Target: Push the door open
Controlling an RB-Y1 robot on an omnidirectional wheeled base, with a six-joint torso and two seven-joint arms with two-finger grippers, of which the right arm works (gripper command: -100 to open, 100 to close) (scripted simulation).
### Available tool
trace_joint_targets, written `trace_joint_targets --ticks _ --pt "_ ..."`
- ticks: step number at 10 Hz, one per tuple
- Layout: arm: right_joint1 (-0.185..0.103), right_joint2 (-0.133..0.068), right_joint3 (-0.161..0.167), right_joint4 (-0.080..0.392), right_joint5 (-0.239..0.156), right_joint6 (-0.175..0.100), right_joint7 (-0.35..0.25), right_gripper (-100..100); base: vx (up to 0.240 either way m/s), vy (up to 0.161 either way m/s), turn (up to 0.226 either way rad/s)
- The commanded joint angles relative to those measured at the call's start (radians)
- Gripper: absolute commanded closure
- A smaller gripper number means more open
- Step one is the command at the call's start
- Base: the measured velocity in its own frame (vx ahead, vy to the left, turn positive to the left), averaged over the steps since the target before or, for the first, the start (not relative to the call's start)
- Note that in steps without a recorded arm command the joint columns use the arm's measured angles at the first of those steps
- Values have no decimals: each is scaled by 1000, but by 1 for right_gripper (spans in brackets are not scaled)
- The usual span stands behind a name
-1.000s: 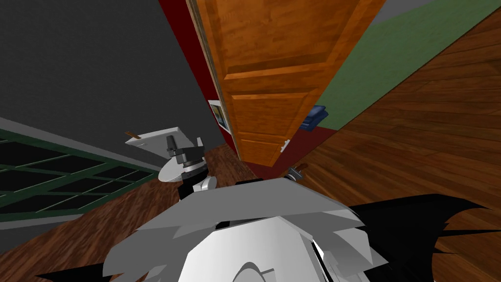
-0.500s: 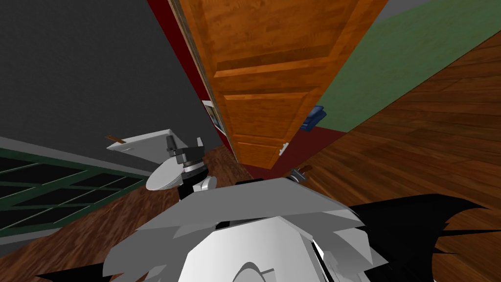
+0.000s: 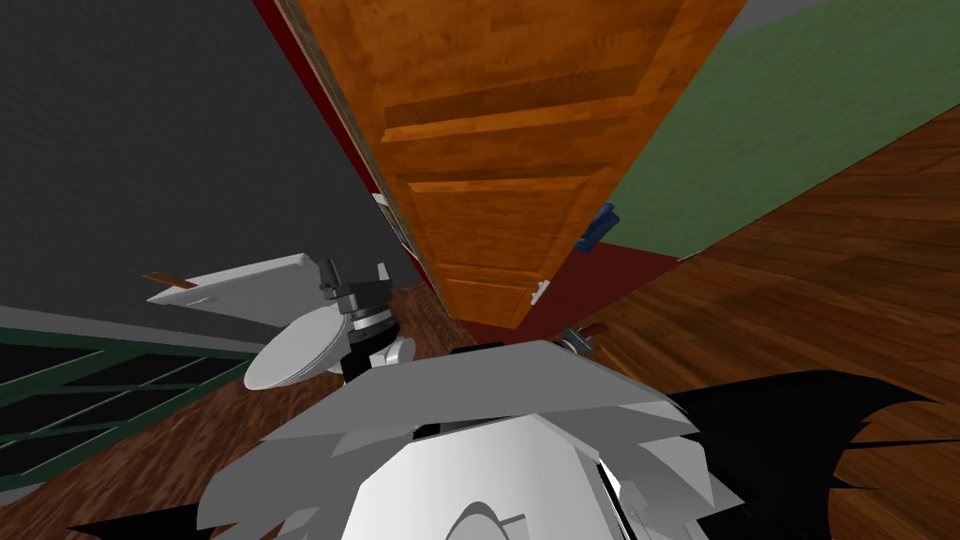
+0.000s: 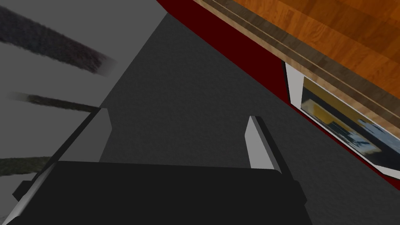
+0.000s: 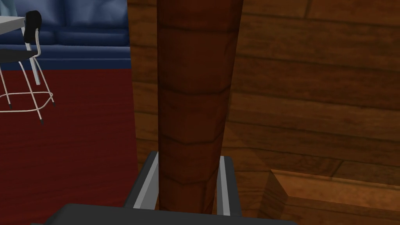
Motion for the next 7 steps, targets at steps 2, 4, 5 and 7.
trace_joint_targets --ticks 2,4,5,7 --pt "14 9 -33 -14 -26 -8 11 100 166 -104 -55" --pt "17 22 -49 -16 -42 -10 15 100 160 -120 -59" --pt "15 23 -38 -12 -34 -8 11 100 69 -63 -18" --pt "-2 8 -69 1 -64 -43 26 100 -2 -185 116"
